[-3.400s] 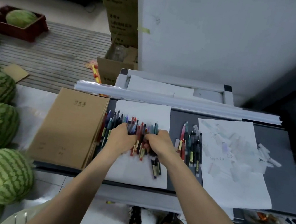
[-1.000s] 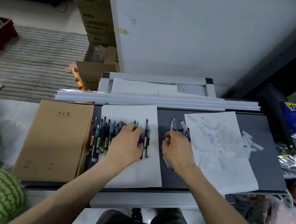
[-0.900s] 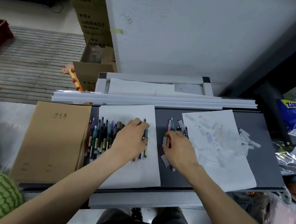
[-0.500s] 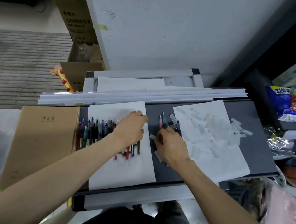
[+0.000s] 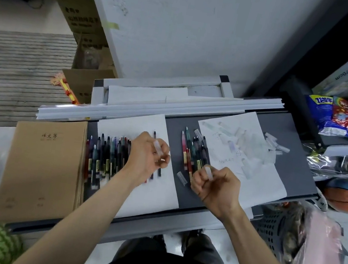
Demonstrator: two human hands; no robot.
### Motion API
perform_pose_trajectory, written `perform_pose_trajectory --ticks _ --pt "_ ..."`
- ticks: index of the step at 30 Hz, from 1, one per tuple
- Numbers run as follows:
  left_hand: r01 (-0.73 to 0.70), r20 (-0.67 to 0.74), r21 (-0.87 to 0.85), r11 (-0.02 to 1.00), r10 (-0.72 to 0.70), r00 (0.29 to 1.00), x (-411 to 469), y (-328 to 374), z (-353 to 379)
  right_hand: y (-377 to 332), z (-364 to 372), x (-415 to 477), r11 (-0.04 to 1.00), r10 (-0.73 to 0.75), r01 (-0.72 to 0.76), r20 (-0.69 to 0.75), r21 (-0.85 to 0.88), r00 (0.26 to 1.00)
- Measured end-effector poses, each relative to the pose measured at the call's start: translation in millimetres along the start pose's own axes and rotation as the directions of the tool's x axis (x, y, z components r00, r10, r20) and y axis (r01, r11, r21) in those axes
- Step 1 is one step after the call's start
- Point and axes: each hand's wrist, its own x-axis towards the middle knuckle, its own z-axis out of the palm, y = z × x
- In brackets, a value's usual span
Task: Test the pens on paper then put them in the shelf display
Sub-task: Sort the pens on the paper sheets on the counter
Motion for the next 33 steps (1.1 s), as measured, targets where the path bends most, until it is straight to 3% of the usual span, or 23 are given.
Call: perform_pose_trajectory --ticks 4,6,9,13,17,19,24,26,27,28,30,32,33 --pt "0.067 -0.030 0.003 0.998 -0.067 0.997 -9 -27 8 2 -2 0 1.000 0.017 -0.017 -0.038 -0.011 0.999" --pt "0.015 -0.100 0.219 0.976 0.007 0.995 -11 -37 12 0 -1 1 0.998 0.037 -0.043 -0.123 -0.042 0.992" --pt "-0.110 -0.082 0.675 0.730 0.221 0.972 -14 -54 11 -3 -6 -4 0.987 0.042 -0.077 -0.244 -0.140 0.969" --pt "-0.149 0.027 0.843 0.517 0.236 0.971 -16 -71 8 -8 -21 -18 0.968 -0.025 -0.064 -0.346 -0.242 0.938" --pt "-0.132 0.116 0.991 0.037 0.284 0.952 -17 -75 14 -10 -30 -26 0.964 -0.039 -0.070 -0.400 -0.256 0.916" --pt "-0.106 0.116 0.993 -0.048 0.273 0.955 -13 -78 15 -13 -28 -22 0.944 -0.070 -0.066 -0.393 -0.324 0.917" --pt "-0.087 0.114 0.990 -0.107 0.277 0.954 -5 -84 15 -21 -24 -5 0.875 -0.164 -0.052 -0.397 -0.481 0.903" --pt "-0.092 0.108 0.994 -0.067 0.303 0.947 -4 -86 13 -27 -27 2 0.828 -0.222 -0.061 -0.425 -0.557 0.878" --pt "-0.100 0.093 0.995 0.009 0.311 0.946 -4 -87 13 -32 -30 6 0.801 -0.260 -0.059 -0.435 -0.596 0.862" --pt "-0.107 0.062 0.985 0.132 0.311 0.949 -4 -87 14 -37 -33 10 0.757 -0.307 -0.061 -0.437 -0.650 0.846" --pt "-0.112 -0.035 0.865 0.490 0.281 0.959 -7 -84 20 -48 -42 16 0.602 -0.405 -0.095 -0.406 -0.793 0.819" --pt "-0.061 -0.111 0.595 0.801 0.157 0.981 -7 -79 28 -58 -50 22 0.441 -0.442 -0.139 -0.350 -0.887 0.826" --pt "-0.021 -0.107 0.470 0.882 0.080 0.991 -7 -76 32 -62 -53 25 0.384 -0.443 -0.147 -0.321 -0.912 0.837"
